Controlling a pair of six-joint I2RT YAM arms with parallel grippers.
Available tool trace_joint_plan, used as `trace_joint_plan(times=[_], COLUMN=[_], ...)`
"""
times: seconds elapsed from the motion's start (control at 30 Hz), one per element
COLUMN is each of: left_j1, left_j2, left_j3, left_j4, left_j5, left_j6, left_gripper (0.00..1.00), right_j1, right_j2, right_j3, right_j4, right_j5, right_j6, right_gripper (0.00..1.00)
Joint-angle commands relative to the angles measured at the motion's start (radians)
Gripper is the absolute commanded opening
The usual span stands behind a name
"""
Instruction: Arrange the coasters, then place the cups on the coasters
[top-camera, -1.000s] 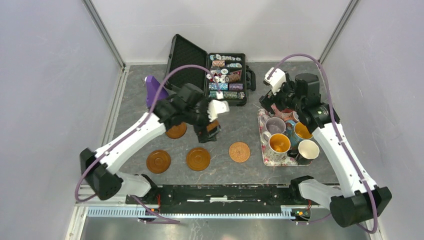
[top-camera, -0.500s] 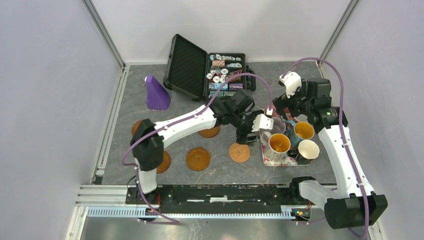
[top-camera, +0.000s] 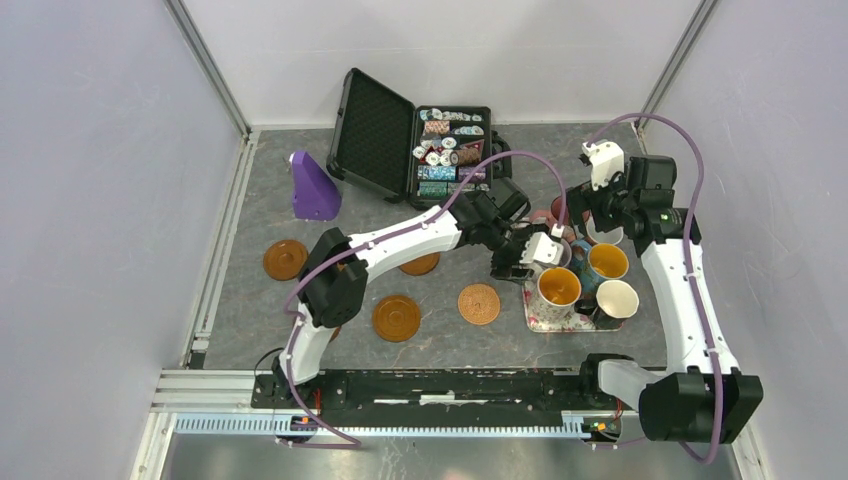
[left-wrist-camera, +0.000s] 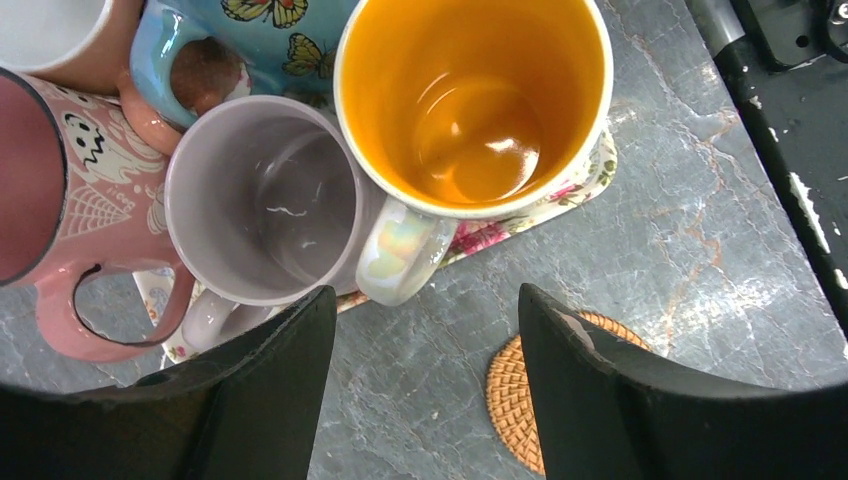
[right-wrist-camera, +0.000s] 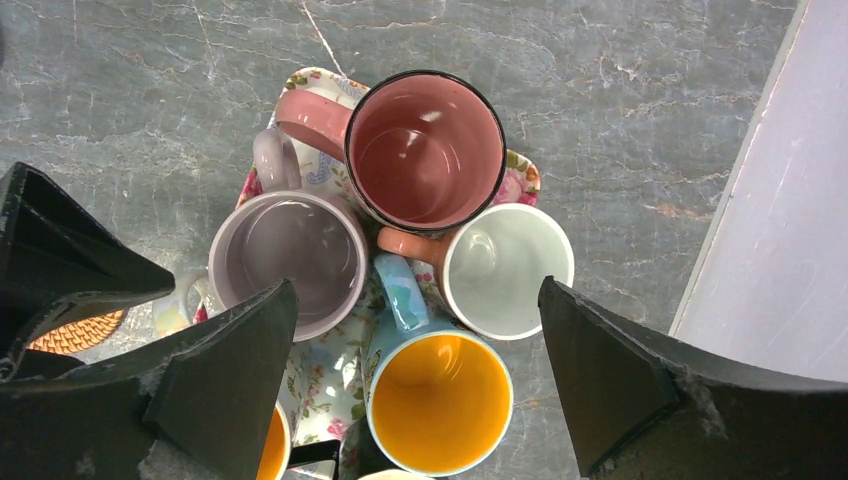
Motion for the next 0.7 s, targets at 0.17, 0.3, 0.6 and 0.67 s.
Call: trace_joint_plan(times=[0.17, 0.3, 0.6, 0.67], left_j1=[-0.011, -0.013, -0.016, -0.017], left_j2=[0.058, 0.069, 0.062, 0.058], left_j3=[0.099, 0.102, 0.103, 0.102], left_j4=[0.007, 0.000, -0.057, -0.066], left_j5=[0.050, 0.045, 0.050, 0.048], left_j6=[0.074, 0.068, 0.089, 0.083], left_gripper=[0.73, 0.73, 0.68, 0.65], right_j1=[-0.026, -0.033, -0.042, -0.044], right_j2=[0.022, 0.036, 0.066, 0.073], right_j3=[0.046, 0.053, 0.075, 0.078], right_j4=[0.024, 0.031, 0.027, 0.028], right_j5=[-0.020, -0.028, -0.032, -0.037], right_j6=[0.025, 0.027, 0.018, 0.018], right_gripper=[0.98, 0.98, 0.98, 0.98])
